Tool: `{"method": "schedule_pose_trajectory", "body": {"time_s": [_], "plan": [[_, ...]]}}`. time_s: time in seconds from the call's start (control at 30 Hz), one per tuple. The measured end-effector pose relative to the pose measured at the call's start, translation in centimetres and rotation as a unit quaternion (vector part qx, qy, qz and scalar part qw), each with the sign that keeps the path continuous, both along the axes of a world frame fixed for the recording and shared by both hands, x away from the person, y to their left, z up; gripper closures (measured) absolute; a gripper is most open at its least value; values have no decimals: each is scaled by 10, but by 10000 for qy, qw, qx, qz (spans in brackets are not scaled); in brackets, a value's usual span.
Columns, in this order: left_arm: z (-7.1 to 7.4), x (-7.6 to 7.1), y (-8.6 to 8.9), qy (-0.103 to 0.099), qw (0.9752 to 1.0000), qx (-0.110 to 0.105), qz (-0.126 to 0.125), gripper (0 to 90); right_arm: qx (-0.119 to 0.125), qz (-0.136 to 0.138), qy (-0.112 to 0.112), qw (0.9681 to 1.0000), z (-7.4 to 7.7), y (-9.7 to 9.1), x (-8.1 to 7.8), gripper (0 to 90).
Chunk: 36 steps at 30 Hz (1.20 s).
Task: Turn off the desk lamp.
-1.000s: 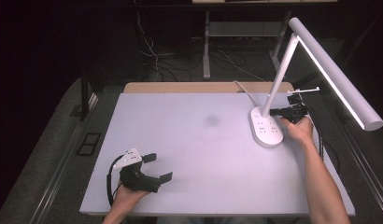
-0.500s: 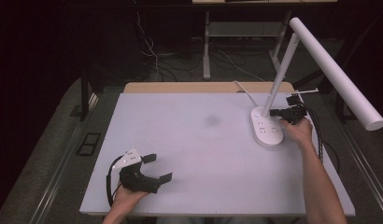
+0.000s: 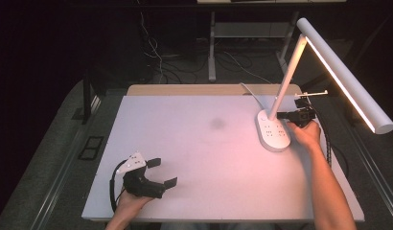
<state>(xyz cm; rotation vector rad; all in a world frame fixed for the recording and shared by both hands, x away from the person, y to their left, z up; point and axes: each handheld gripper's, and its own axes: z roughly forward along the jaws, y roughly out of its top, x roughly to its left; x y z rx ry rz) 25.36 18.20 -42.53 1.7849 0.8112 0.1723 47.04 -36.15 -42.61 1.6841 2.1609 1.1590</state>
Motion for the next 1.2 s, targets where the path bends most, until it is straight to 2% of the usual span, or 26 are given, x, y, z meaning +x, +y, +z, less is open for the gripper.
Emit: {"method": "schedule_pose_trajectory", "body": {"time_s": [0.37, 0.6, 0.67, 0.87, 1.2], "plan": [[0, -1, -1, 6, 10000, 39, -47, 0, 61, -93, 29, 9999, -1, 2, -1, 900], [-1, 1, -1, 42, 10000, 35, -49, 0, -201, -66, -52, 9998, 1, 7, -2, 900], [-1, 1, -1, 36, 10000, 36, -48, 0, -211, -40, -52, 9998, 2, 7, -1, 900], [0, 0, -1, 27, 10000, 5, -16, 0, -191, -47, -56, 9998, 2, 6, -2, 900], [0, 0, 0, 9, 10000, 4, -22, 0, 0, -143, -15, 9999, -1, 3, -2, 900]]}}
